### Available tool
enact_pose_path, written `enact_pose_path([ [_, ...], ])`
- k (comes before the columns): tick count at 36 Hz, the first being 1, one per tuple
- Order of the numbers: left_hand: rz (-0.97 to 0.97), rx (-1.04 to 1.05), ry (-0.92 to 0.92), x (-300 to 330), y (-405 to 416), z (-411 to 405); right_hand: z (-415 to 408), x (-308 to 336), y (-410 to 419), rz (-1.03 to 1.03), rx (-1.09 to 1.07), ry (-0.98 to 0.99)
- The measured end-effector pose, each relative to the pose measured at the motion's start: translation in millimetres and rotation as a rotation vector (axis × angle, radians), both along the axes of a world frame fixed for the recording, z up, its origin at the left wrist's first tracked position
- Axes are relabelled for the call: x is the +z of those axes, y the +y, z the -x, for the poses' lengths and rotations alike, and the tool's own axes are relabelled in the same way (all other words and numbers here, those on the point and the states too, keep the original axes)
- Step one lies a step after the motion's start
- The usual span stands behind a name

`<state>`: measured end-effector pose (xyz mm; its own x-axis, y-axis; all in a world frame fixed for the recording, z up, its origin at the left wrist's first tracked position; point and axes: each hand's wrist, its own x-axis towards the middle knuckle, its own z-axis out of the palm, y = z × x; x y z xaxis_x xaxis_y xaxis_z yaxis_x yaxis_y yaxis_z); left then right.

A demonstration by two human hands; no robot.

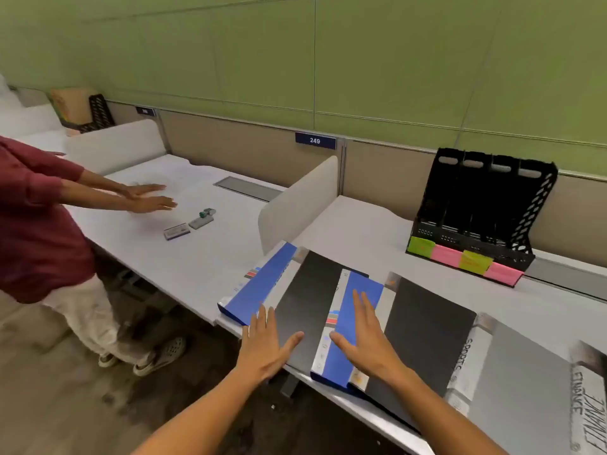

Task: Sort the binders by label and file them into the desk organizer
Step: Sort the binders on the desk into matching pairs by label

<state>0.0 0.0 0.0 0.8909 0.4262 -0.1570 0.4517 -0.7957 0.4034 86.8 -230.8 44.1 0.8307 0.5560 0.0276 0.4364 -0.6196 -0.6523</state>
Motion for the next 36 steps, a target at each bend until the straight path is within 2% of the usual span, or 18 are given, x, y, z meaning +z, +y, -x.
enact_pose_path([
  [7,0.061,-0.011,0.04,-9,-21,-8,-1,-22,11,-0.005,0.012,0.124],
  [12,0.323,-0.031,0.089,-17,-38,-27,-5,-43,22,-0.021,-0.049,0.261],
  [20,0.488,-0.075,0.078,-34,-50,-63,-11,-65,43,-0.086,-0.313,0.401],
  [23,0.668,-0.102,0.09,-33,-54,-75,-12,-70,53,-0.07,-0.376,0.427],
  [26,0.836,-0.043,0.073,-30,-58,-87,-15,-77,64,-0.062,-0.445,0.462],
  [31,1.011,0.096,0.13,-23,-53,-103,-17,-82,81,-0.102,-0.565,0.531],
  [36,1.156,0.17,0.262,-20,-44,-119,-12,-82,87,-0.058,-0.61,0.512],
])
